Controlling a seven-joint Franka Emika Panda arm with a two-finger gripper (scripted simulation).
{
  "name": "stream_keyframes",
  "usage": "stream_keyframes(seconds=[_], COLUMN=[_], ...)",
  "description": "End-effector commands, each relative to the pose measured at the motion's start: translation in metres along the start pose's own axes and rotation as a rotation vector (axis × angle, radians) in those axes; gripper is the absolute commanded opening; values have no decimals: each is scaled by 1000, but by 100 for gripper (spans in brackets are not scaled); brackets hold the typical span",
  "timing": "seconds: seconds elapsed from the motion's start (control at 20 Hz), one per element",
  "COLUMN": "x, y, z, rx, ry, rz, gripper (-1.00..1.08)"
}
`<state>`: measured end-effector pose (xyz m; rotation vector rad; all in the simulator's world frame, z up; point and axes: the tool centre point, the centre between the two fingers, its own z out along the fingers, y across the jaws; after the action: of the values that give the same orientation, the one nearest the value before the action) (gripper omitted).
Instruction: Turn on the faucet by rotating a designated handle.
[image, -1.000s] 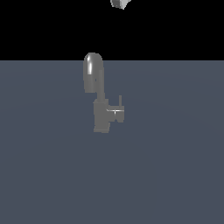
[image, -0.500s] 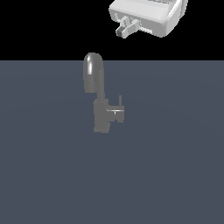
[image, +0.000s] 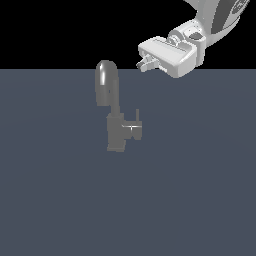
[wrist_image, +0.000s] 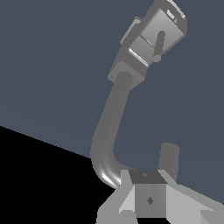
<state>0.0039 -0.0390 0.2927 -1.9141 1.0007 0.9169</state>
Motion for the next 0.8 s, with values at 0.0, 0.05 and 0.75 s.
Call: stream_keyframes(seconds=[0.0, 0.05, 0.75], x=[20, 28, 123], y=[-2, -2, 1], z=[3, 5, 42], rx=[57, 80, 358], ry=[-51, -72, -321], rz=[53, 75, 342], gripper=[-100, -100, -100])
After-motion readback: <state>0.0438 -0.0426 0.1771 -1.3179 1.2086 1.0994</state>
